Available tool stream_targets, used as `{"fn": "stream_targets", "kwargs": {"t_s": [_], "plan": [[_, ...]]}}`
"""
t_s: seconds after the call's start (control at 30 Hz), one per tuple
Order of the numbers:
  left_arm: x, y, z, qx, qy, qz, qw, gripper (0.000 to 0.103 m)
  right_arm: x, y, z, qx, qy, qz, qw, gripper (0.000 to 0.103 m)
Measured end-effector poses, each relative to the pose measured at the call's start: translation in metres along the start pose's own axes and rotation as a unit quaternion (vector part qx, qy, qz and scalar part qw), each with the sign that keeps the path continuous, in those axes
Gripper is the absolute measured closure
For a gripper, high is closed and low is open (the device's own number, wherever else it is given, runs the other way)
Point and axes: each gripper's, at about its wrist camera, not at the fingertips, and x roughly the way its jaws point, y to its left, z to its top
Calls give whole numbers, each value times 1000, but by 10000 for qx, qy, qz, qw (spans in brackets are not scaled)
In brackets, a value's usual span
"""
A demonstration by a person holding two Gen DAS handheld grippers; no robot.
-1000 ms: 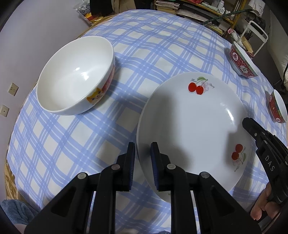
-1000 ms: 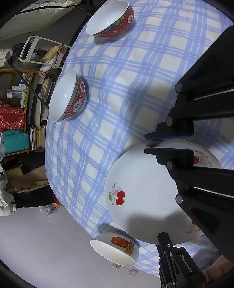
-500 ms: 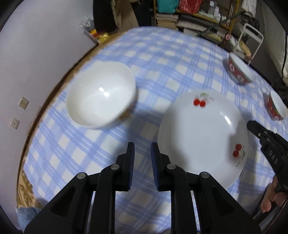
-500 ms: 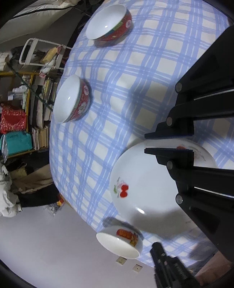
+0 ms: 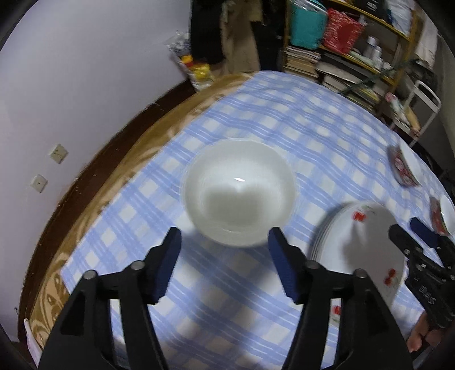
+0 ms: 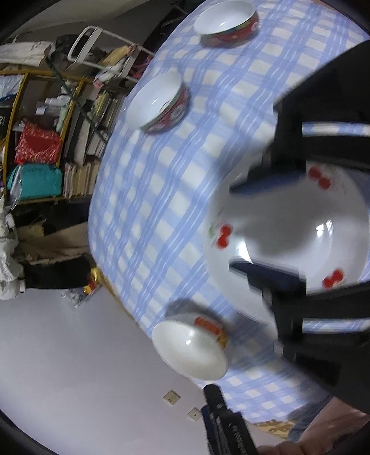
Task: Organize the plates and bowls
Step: 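Open both tools and move them over the plain white bowl, then close the left tool on the white bowl rim while the right tool grips it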
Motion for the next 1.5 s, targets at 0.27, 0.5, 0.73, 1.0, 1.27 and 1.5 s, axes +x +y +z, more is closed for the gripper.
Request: {"fn": "stream_targets", "kwargs": {"t_s": [0.27,0.5,0.73,1.0,1.27,1.5], "plan": [[20,44,10,-603,-68,314,9977,26,13,34,30,-291,-68,254,9992,9],[41,67,14,-1055,96,220,9941,26,30,52,48,-215,2,472,9987,9],[65,61,14,-1011,376,128,9941,26,57,67,57,-75,230,681,9974,9],[90,51,16,-980,638,87,9931,39,87,84,60,-131,548,775,9954,9],[108,58,17,-1377,913,-395,9855,87,119,87,55,136,1134,1046,9879,42],[114,54,16,-1459,1001,-543,9827,93,133,90,47,298,1453,1292,9805,80]]}}
